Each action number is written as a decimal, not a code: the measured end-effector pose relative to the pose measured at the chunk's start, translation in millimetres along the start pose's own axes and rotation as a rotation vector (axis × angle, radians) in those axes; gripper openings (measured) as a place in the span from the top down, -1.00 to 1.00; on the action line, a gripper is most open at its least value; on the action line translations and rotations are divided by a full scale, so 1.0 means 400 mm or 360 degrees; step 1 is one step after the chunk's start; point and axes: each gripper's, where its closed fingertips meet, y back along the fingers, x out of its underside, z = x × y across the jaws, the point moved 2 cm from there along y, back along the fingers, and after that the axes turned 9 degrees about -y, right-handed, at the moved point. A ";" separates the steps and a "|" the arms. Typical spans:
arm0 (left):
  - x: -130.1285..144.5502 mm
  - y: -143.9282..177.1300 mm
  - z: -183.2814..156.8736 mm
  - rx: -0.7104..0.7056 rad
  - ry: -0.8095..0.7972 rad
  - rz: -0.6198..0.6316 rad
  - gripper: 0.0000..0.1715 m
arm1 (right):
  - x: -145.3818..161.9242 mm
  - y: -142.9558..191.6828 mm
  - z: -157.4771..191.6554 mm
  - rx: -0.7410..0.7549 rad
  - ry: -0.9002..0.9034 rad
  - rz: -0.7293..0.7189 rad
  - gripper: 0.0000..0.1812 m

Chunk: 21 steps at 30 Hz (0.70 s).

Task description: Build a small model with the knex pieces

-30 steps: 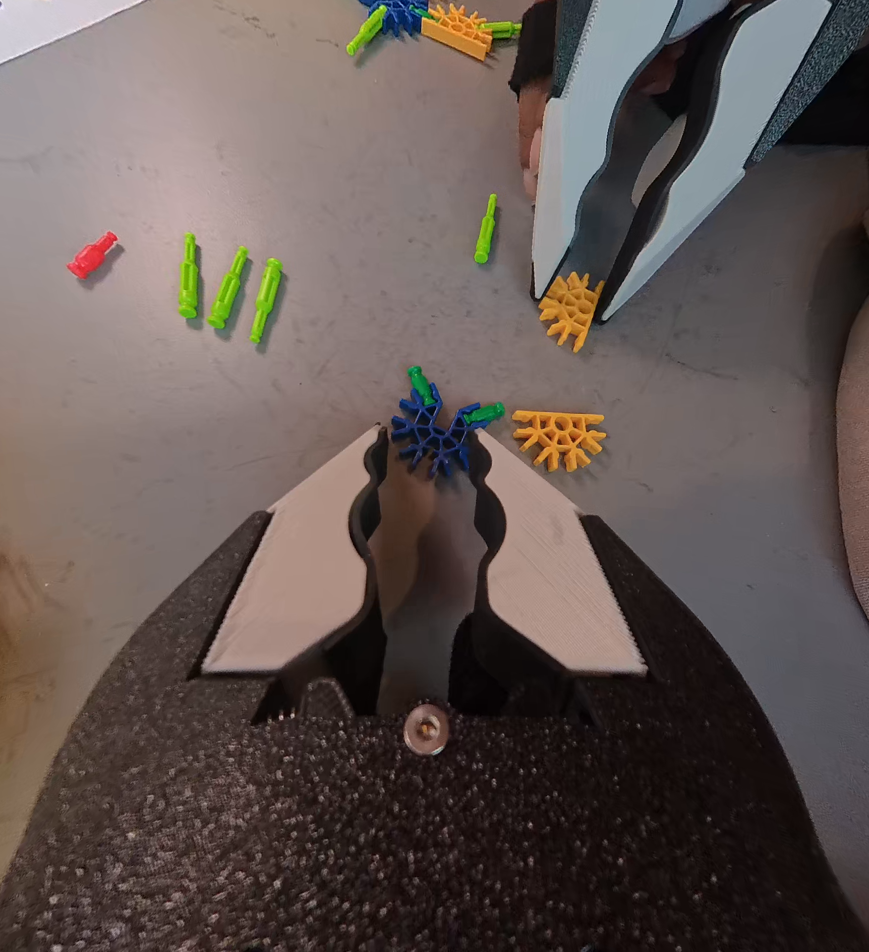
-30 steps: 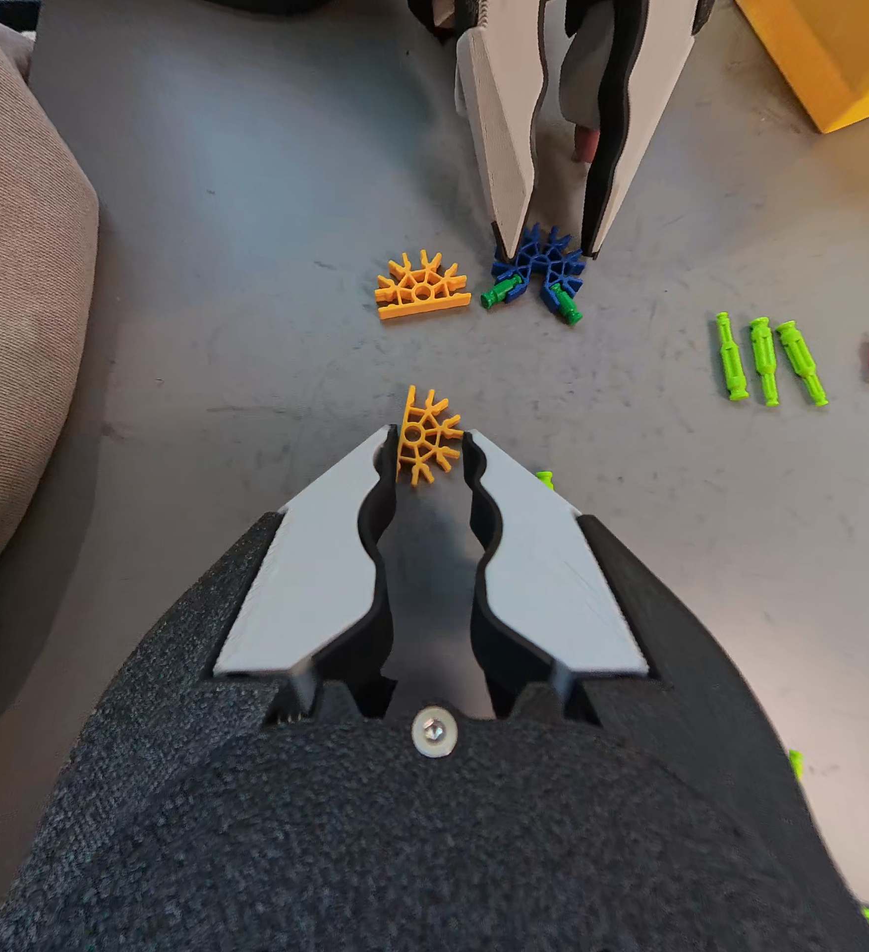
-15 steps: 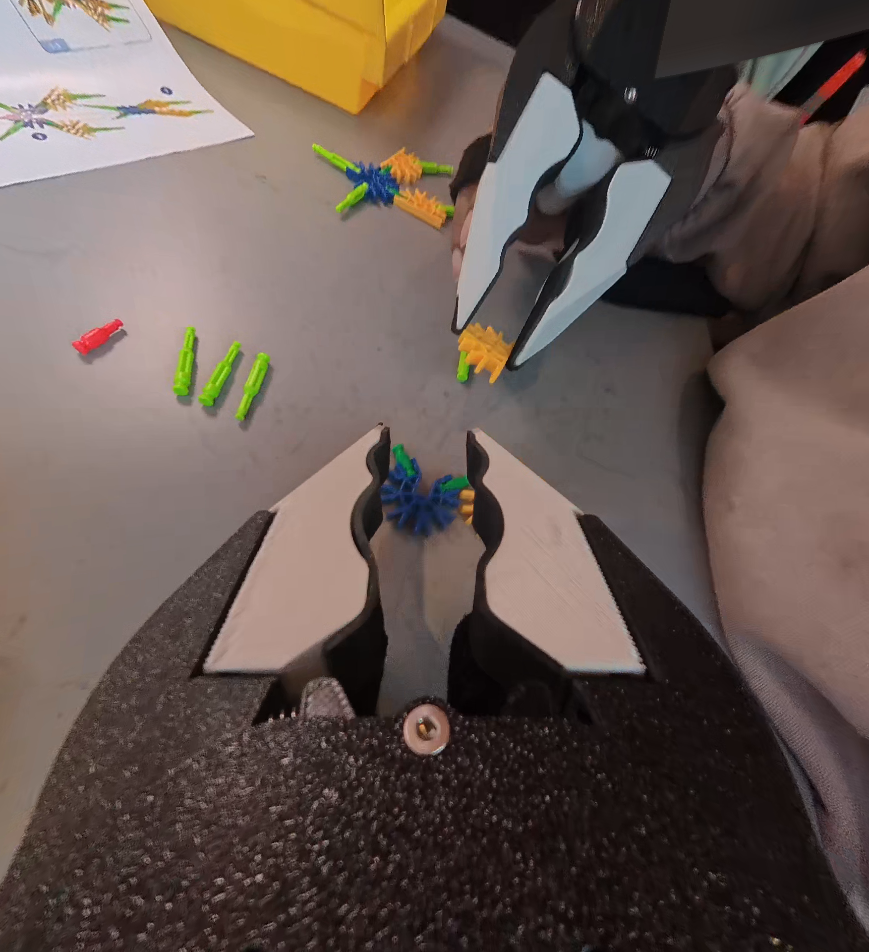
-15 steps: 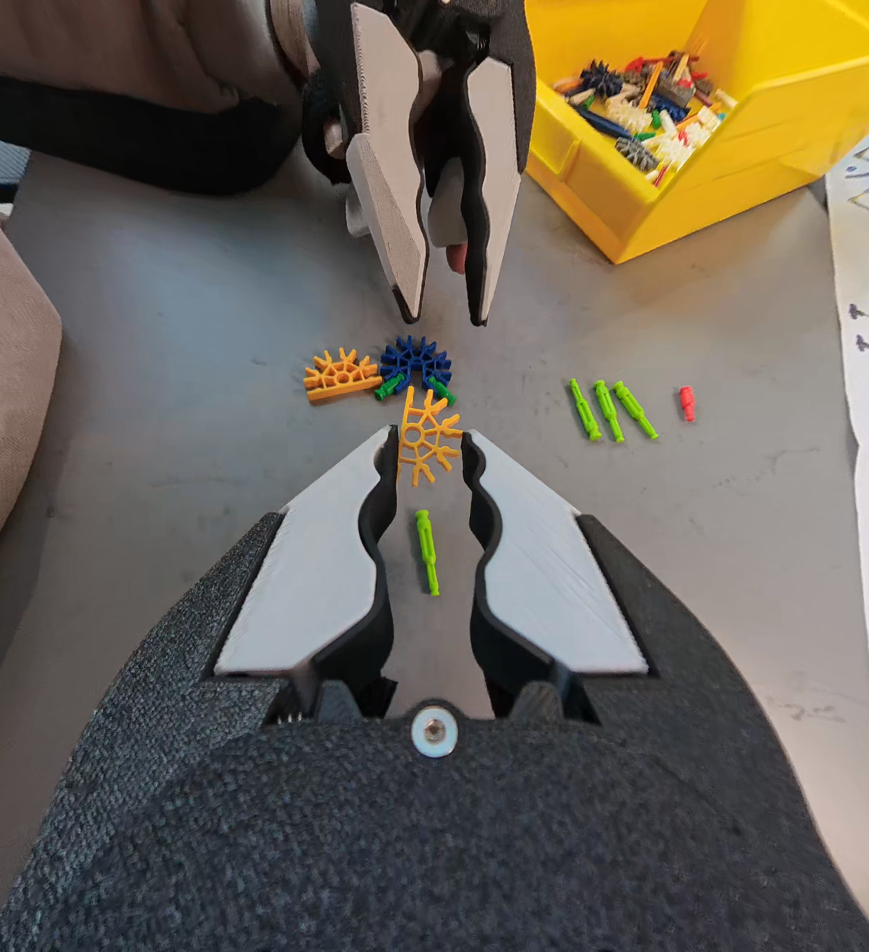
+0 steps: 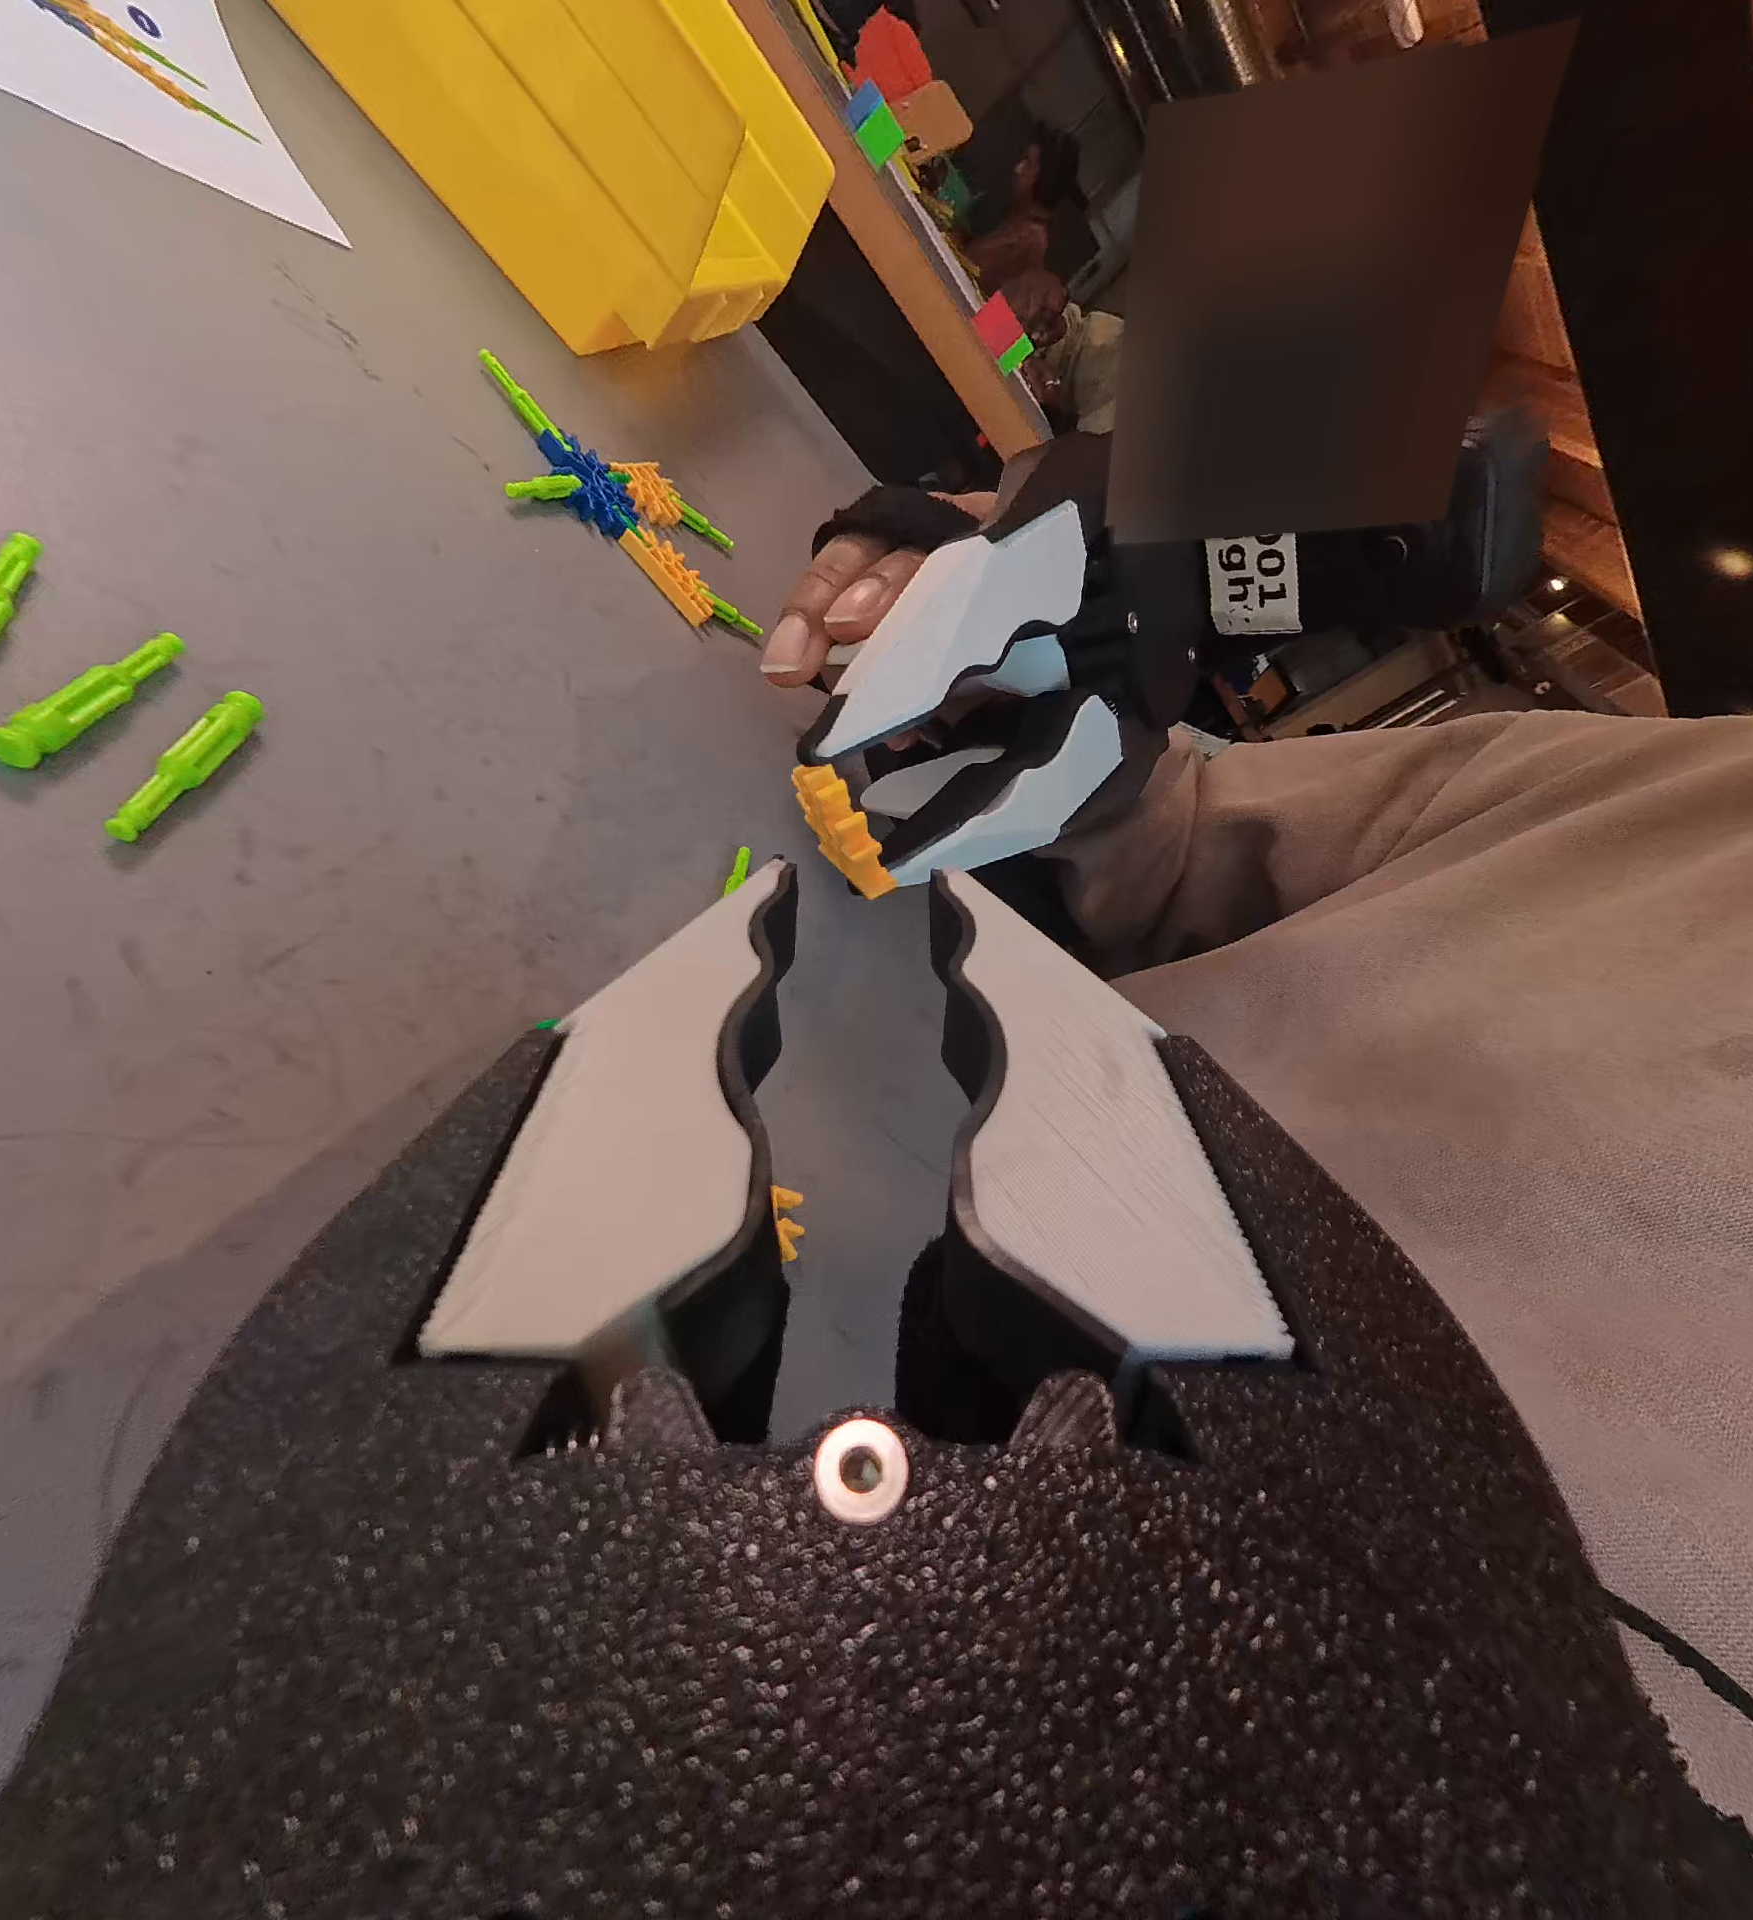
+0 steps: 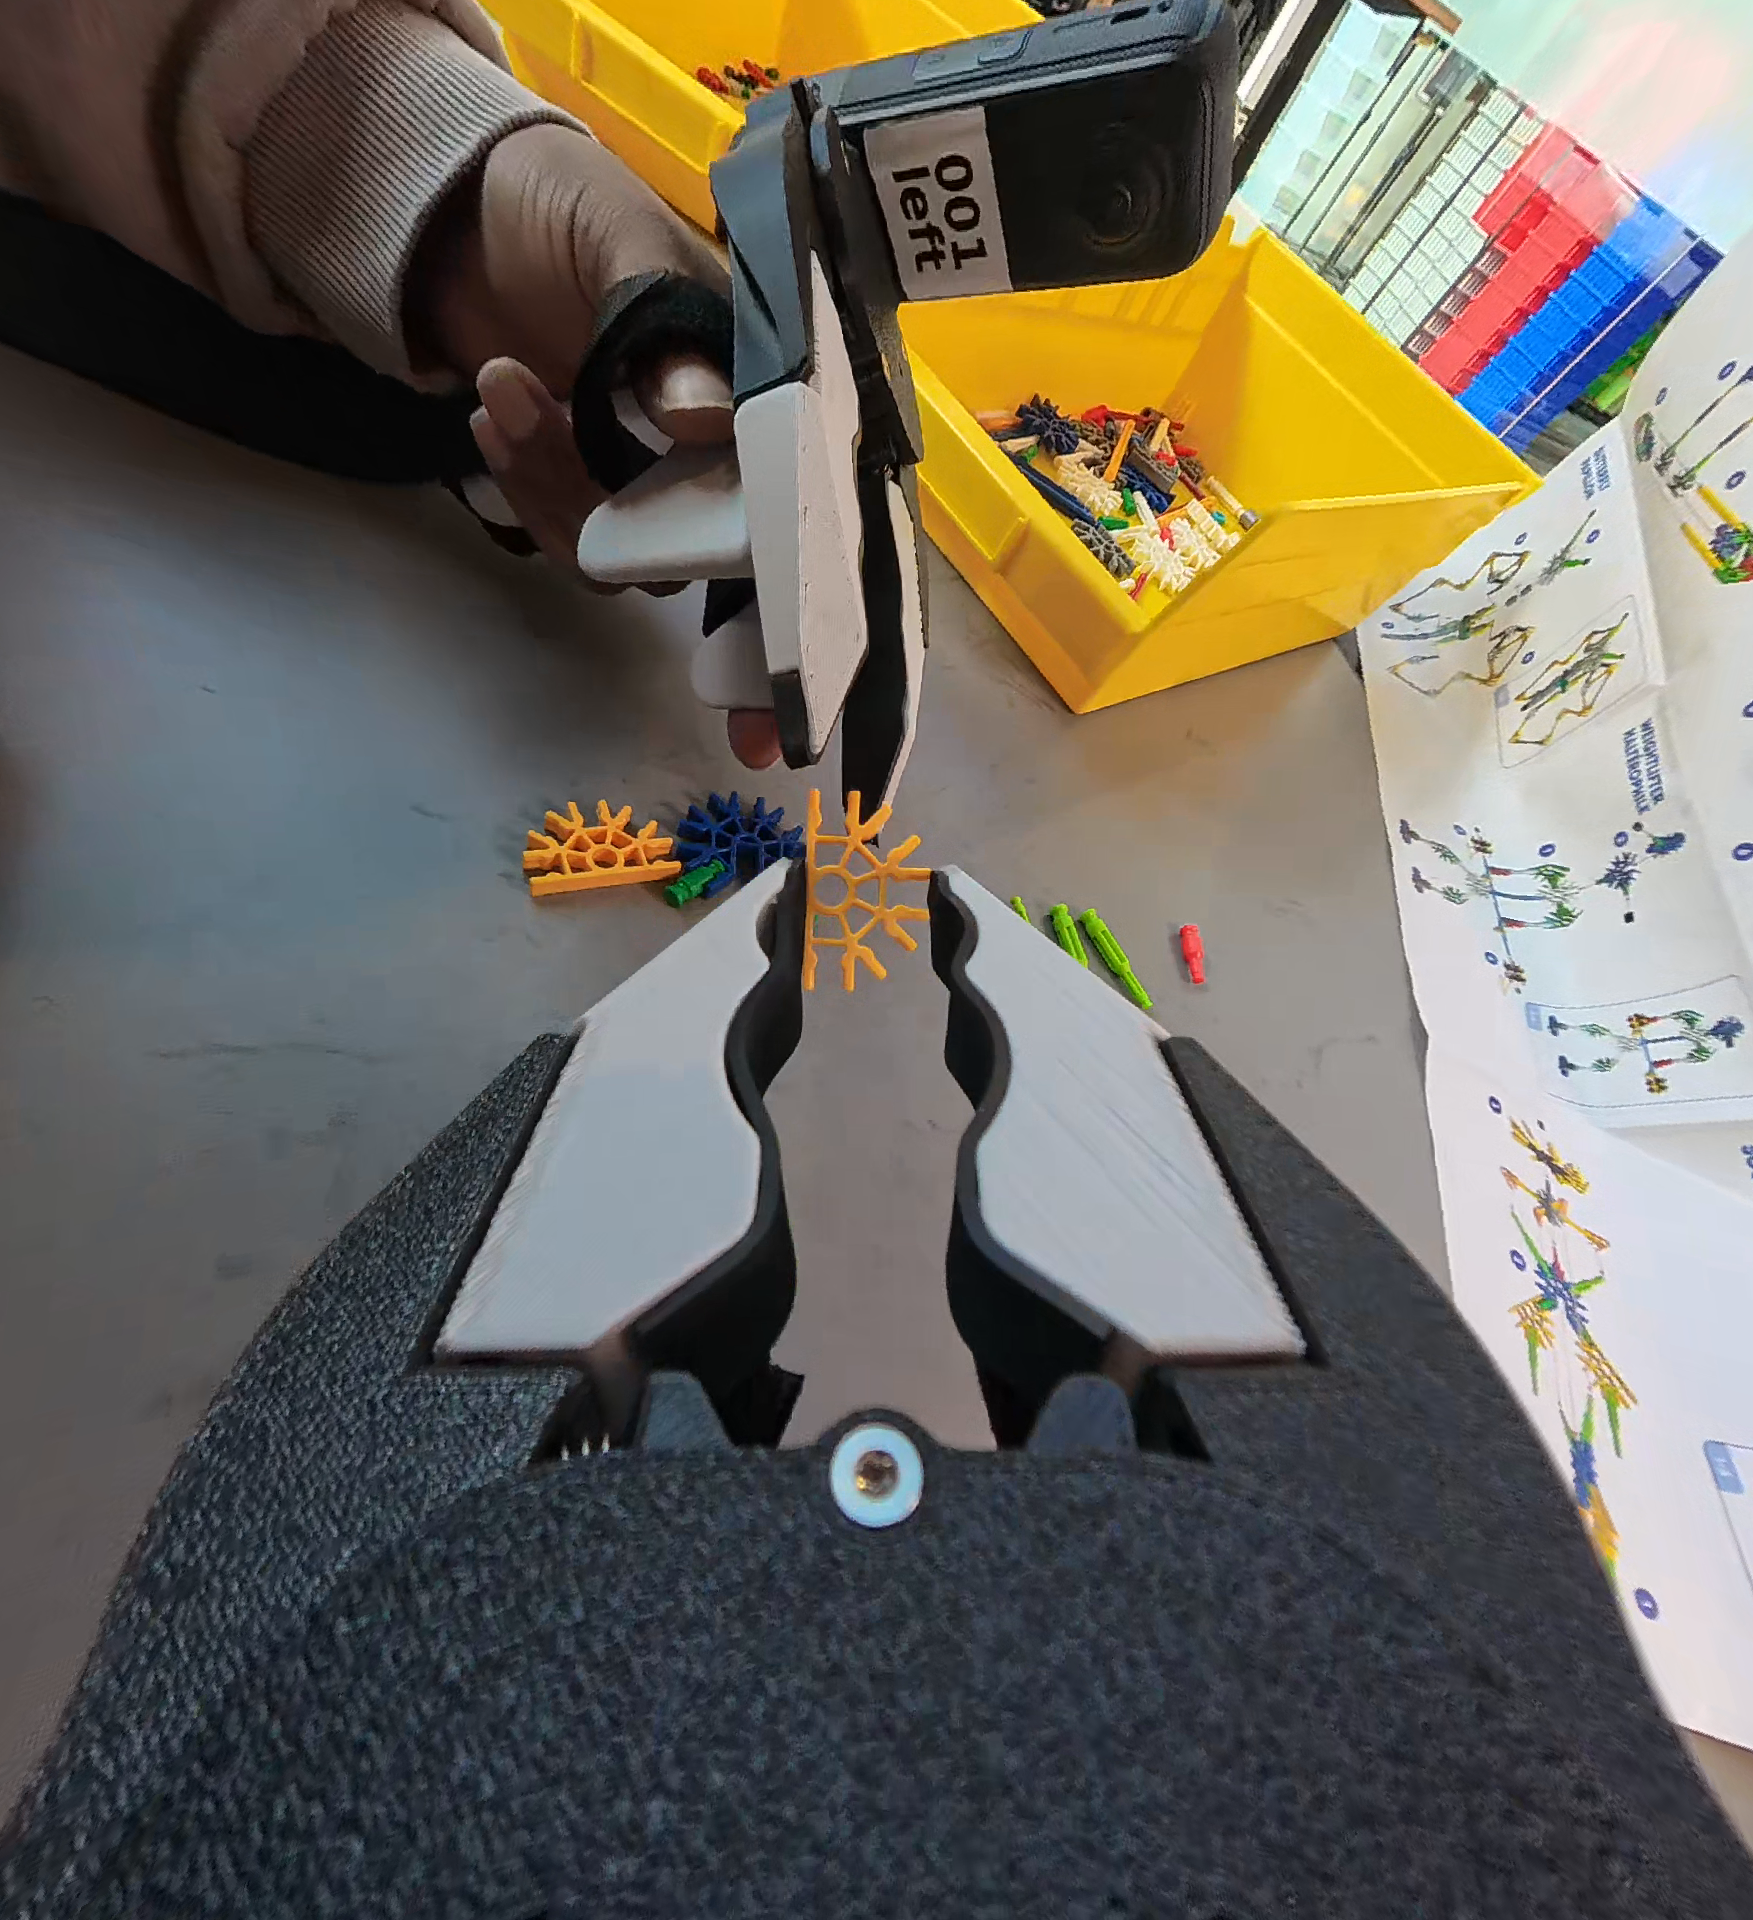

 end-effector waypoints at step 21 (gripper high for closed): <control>0.019 -0.024 -0.014 -0.0387 -0.1010 0.0195 0.94 | 0.010 0.007 0.012 -0.0267 -0.0337 -0.0050 0.84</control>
